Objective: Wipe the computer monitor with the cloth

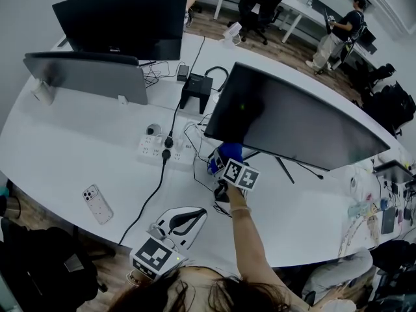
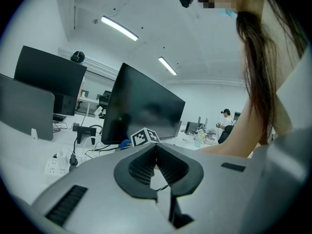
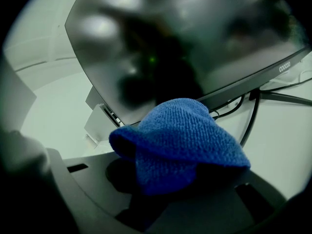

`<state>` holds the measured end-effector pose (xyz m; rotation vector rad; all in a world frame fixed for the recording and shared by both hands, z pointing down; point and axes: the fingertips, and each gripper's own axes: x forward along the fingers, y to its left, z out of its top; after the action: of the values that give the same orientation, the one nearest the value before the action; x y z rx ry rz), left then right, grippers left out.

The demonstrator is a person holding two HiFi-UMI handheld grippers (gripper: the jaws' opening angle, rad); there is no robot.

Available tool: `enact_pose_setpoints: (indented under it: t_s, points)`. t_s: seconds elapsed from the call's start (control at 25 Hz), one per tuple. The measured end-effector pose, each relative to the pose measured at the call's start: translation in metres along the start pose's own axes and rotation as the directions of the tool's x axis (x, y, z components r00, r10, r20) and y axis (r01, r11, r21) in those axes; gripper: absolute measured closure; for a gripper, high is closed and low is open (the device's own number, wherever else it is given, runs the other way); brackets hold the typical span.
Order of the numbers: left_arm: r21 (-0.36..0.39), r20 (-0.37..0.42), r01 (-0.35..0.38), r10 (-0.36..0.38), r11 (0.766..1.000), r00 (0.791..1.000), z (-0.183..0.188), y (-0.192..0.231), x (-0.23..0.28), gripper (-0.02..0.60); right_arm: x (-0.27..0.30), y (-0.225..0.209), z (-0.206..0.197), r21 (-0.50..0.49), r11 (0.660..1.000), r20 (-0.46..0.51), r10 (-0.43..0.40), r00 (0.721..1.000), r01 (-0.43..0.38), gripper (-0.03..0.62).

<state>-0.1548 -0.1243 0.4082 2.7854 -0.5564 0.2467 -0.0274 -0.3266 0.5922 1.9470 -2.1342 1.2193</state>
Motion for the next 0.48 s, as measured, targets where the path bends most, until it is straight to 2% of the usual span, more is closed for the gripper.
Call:
enact_pose_setpoints:
  t_s: [0.48]
  points:
    - [-0.012, 0.014, 0.026, -0.026, 1.0, 1.0, 0.001, 0.011, -0.004, 0.572, 0.011, 0.012, -0.005, -0.043, 0.999, -0.024, -0.014, 1.0, 0.013, 0.497]
